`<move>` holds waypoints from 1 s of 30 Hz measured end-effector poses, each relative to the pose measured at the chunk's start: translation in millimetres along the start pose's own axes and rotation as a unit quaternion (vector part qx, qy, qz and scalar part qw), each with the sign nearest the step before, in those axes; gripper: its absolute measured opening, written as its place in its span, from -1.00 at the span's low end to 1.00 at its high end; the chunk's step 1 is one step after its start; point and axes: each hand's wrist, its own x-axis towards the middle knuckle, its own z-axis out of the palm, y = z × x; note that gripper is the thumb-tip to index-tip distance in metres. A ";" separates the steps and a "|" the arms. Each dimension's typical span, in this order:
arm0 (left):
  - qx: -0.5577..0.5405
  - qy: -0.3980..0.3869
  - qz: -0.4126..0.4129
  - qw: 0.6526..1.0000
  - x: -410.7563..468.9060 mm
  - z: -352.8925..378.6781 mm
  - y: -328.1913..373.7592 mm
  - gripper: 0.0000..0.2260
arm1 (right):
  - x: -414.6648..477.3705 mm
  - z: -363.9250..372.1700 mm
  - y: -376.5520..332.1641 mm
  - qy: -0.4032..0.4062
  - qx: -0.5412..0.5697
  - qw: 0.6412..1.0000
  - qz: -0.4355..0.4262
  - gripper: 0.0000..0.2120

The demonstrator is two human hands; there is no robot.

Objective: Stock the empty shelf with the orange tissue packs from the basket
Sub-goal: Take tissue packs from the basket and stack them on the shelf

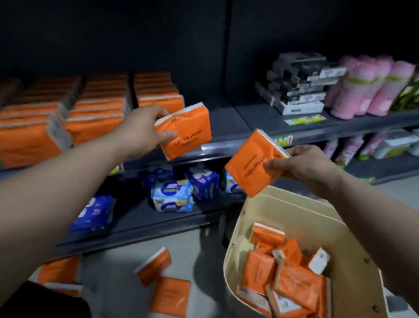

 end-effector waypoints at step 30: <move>0.159 0.067 -0.013 0.985 77.7 -2.7 -68.9 -0.75 | 65.5 114.2 -109.6 -0.018 -0.159 0.950 -0.267 -0.69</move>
